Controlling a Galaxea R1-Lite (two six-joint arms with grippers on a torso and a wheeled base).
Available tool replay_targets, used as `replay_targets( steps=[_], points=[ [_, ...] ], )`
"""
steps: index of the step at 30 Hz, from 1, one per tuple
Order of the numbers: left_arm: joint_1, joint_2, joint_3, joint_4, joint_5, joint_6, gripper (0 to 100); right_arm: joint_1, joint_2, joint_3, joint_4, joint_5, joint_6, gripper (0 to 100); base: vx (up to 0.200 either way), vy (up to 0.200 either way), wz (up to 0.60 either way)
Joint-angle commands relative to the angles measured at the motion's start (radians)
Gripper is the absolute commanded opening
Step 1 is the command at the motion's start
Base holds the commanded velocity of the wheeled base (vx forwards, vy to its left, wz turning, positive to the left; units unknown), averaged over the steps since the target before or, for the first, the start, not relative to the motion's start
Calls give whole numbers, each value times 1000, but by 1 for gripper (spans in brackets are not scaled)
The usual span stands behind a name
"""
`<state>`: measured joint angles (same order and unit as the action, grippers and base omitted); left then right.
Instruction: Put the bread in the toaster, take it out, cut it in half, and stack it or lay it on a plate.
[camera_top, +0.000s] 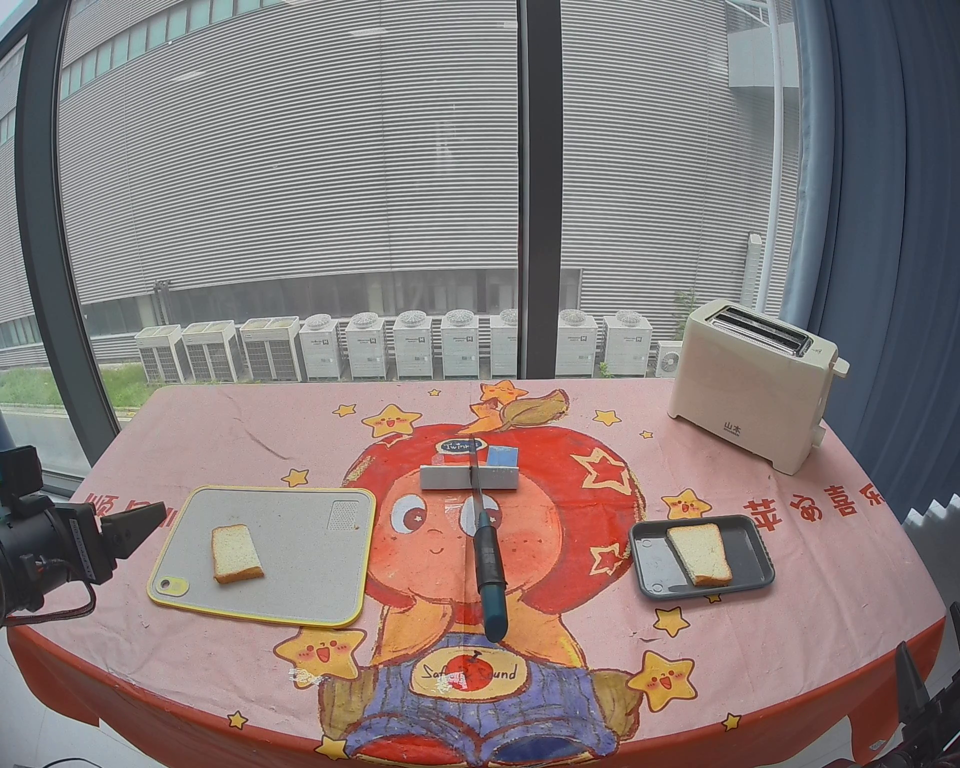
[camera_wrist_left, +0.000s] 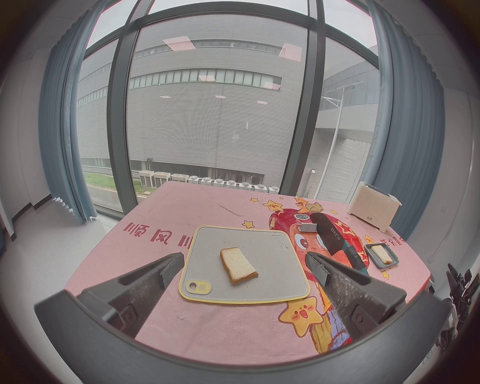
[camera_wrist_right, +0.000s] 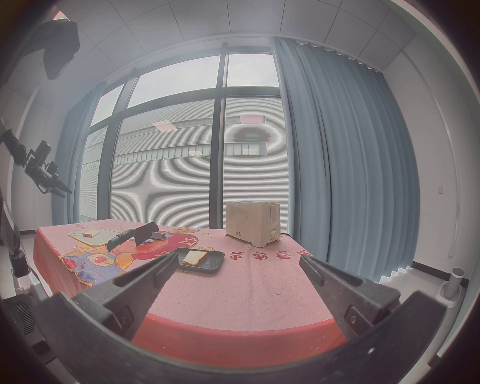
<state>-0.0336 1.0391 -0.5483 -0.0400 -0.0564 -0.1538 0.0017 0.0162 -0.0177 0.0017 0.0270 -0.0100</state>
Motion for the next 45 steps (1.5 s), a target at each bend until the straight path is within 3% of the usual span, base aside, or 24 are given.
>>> replay_targets(
  steps=[1,6,19,26,29,45],
  points=[
    [1,71,-16,0,7,3,100,0,-15,18,0,1,-1,100,0,0,0],
    [1,142,-25,-1,56,5,100,0,-15,18,0,1,-1,100,0,0,0],
    [1,308,-61,-3,58,5,100,0,-15,18,0,1,-1,100,0,0,0],
    [9,395,-51,-116,56,-1,100,0,-15,18,0,1,-1,100,0,0,0],
    [44,421,-50,-133,55,3,100,0,-15,18,0,1,-1,100,0,0,0],
    [77,489,-47,-198,44,10,100,0,-15,18,0,1,-1,100,0,0,0]
  ],
)
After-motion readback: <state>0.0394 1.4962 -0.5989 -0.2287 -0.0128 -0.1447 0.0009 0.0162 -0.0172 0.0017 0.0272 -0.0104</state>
